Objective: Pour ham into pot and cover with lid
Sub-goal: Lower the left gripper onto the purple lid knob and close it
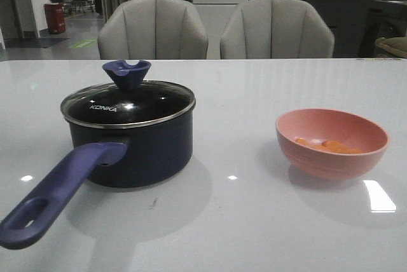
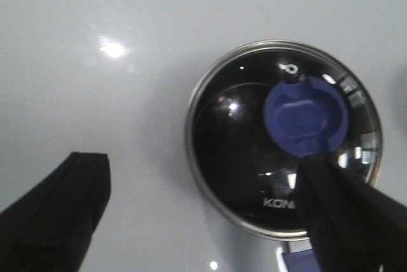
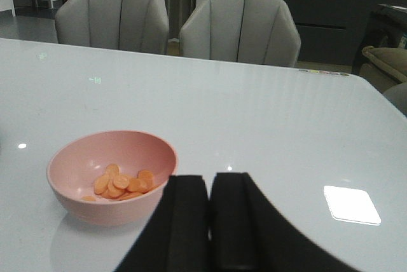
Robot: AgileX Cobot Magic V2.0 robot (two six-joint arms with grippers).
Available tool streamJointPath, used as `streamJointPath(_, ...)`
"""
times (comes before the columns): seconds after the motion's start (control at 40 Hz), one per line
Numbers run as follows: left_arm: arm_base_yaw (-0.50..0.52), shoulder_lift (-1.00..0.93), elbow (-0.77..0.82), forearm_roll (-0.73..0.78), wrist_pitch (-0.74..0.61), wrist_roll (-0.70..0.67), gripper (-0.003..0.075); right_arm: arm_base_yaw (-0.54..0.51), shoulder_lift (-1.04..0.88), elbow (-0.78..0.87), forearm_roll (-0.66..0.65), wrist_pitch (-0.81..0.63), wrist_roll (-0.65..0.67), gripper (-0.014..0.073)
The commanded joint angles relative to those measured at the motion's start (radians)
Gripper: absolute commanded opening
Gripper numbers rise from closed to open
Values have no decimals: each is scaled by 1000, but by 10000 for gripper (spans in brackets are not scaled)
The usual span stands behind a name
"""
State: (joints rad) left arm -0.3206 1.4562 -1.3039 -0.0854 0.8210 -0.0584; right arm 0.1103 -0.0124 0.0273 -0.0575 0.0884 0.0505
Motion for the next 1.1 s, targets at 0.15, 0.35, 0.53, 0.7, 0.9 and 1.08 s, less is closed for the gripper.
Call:
streamJointPath(0.15, -92, 151, -233, 47, 84, -141, 627, -5, -18, -6, -10, -77, 0, 148)
streamJointPath(0.35, -151, 285, -389, 101, 225, -215, 627, -5, -18, -6, -10, -77, 0, 148)
streamJointPath(0.53, -185, 375, -485, 118, 327, -248, 627, -5, -18, -6, -10, -77, 0, 148)
streamJointPath(0.7, -212, 422, -525, 137, 358, -299, 627, -5, -18, -6, -10, -77, 0, 148)
streamJointPath(0.9, -215, 447, -525, 155, 371, -330, 627, -5, -19, -6, -10, -77, 0, 148)
streamJointPath(1.08, -215, 460, -525, 176, 363, -400, 627, -5, -19, -6, -10, -77, 0, 148)
